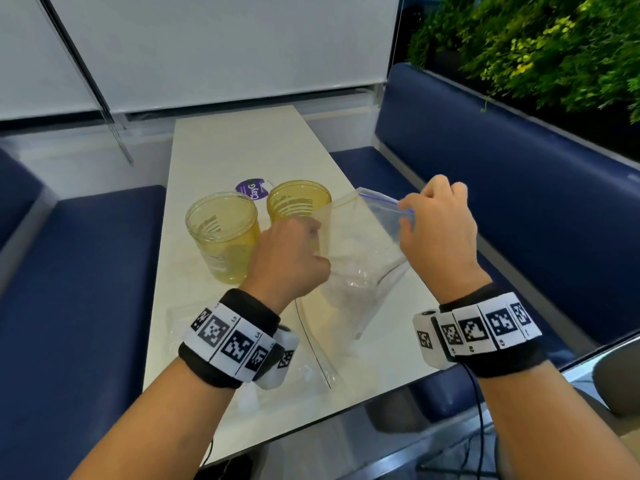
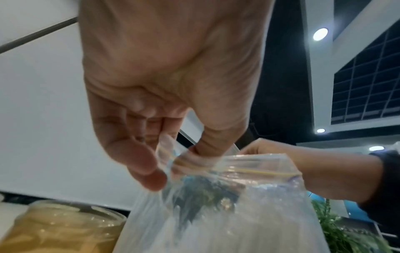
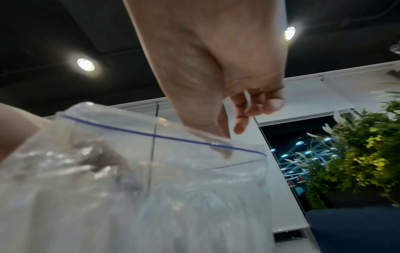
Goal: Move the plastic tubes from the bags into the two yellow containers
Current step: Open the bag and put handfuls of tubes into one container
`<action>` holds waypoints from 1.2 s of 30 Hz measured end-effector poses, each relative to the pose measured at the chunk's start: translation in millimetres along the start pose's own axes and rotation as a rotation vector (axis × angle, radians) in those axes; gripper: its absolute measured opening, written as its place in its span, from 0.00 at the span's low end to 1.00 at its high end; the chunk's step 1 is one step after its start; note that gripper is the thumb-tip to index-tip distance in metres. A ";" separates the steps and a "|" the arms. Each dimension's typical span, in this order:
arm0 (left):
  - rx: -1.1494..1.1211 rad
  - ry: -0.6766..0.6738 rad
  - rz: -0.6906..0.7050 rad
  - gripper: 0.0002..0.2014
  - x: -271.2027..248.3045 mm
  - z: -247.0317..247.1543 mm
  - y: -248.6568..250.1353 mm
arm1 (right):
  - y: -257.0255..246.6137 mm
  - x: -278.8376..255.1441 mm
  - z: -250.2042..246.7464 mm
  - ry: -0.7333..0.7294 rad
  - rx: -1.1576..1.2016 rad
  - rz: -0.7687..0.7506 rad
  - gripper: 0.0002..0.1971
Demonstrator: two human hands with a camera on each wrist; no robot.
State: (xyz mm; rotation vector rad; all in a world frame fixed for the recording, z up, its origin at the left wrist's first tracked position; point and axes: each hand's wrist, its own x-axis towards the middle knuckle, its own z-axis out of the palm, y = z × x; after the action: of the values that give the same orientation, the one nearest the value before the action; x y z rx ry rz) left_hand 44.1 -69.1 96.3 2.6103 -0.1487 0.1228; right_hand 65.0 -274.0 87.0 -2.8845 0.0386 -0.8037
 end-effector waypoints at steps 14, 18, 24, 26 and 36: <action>-0.326 0.071 -0.042 0.24 3.0 12.0 -32.0 | -34.3 8.7 -0.8 -0.943 0.147 -0.470 0.27; -0.358 0.066 -0.025 0.21 3.3 16.0 -38.3 | -45.2 -0.8 14.3 -0.890 0.228 -0.518 0.23; -0.421 0.013 -0.015 0.16 0.7 18.2 -45.1 | -49.0 -5.5 33.8 -0.681 0.189 -0.461 0.15; -0.402 -0.012 0.010 0.20 -0.5 19.5 -46.1 | -49.9 -0.1 30.2 -0.606 0.261 -0.400 0.12; -0.401 0.005 0.169 0.37 3.1 42.4 -40.0 | -62.3 35.0 -29.7 -0.452 0.587 -0.350 0.06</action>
State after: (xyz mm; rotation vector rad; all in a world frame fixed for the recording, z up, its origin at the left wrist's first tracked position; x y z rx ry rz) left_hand 54.9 -56.3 40.3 2.1956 -0.3543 0.1423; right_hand 78.8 -218.7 139.3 -2.4471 -0.6487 -0.1341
